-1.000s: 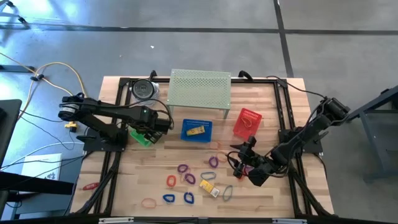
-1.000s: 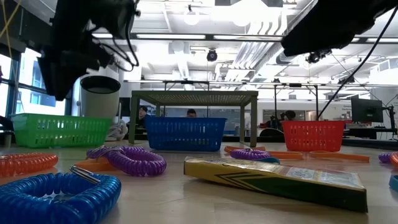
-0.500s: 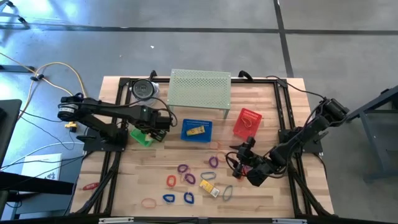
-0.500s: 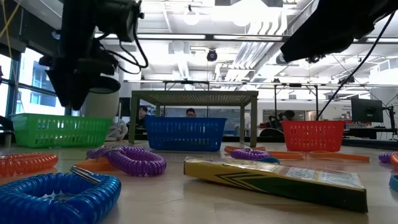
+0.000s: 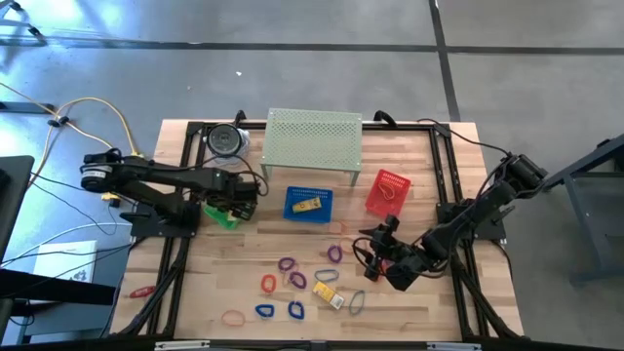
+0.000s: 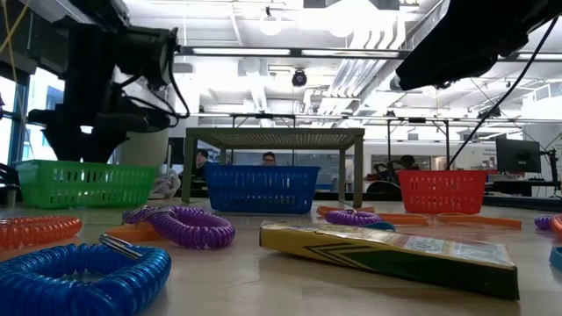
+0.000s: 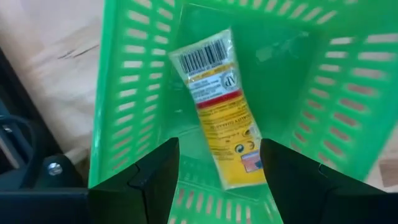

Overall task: Pick & Place Office Desk Supplies
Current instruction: Put the crayon box from the green bin into the blue bin

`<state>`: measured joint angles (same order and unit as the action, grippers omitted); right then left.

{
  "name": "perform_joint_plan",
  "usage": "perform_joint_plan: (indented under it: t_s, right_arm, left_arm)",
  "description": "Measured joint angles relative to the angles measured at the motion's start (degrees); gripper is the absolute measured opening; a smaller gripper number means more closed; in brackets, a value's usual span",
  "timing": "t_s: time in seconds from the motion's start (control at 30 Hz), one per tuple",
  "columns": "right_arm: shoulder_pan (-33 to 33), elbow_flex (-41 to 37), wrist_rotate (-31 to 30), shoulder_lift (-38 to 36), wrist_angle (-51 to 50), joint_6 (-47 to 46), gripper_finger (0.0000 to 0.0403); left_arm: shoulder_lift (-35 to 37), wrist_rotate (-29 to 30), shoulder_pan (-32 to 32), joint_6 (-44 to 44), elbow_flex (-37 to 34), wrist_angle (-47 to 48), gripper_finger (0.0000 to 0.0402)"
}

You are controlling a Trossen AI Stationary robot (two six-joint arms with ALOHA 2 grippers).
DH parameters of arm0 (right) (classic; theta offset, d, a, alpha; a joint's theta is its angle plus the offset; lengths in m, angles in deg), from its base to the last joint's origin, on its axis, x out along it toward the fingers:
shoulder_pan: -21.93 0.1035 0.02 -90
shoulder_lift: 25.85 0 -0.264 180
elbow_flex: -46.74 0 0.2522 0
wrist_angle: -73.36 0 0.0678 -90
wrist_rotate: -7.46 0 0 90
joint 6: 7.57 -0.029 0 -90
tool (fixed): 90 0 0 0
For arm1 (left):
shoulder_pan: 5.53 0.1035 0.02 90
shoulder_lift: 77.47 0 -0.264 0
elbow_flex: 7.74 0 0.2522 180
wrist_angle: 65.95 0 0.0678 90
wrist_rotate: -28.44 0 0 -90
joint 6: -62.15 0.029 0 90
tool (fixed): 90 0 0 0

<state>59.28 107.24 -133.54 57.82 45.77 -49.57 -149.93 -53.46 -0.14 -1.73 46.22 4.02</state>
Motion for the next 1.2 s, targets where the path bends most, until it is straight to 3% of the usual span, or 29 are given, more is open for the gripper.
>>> perform_joint_plan:
  t_s: [0.33, 0.63, 1.2]
  right_arm:
    - [-0.03, 0.00, -0.02, 0.00, 0.74, 0.22, 0.0207]
    - [-0.03, 0.00, 0.00, 0.00, 0.75, 0.24, 0.0207]
    - [-0.03, 0.00, 0.00, 0.00, 0.75, 0.26, 0.0207]
  left_arm:
    - [0.37, 0.11, 1.37, -0.44, -1.99, -7.24, 0.0214]
    - [0.30, 2.69, 1.35, -3.24, -2.21, -7.17, 0.0214]
    - [0.23, 1.62, 0.96, -8.07, -6.45, -7.20, 0.0214]
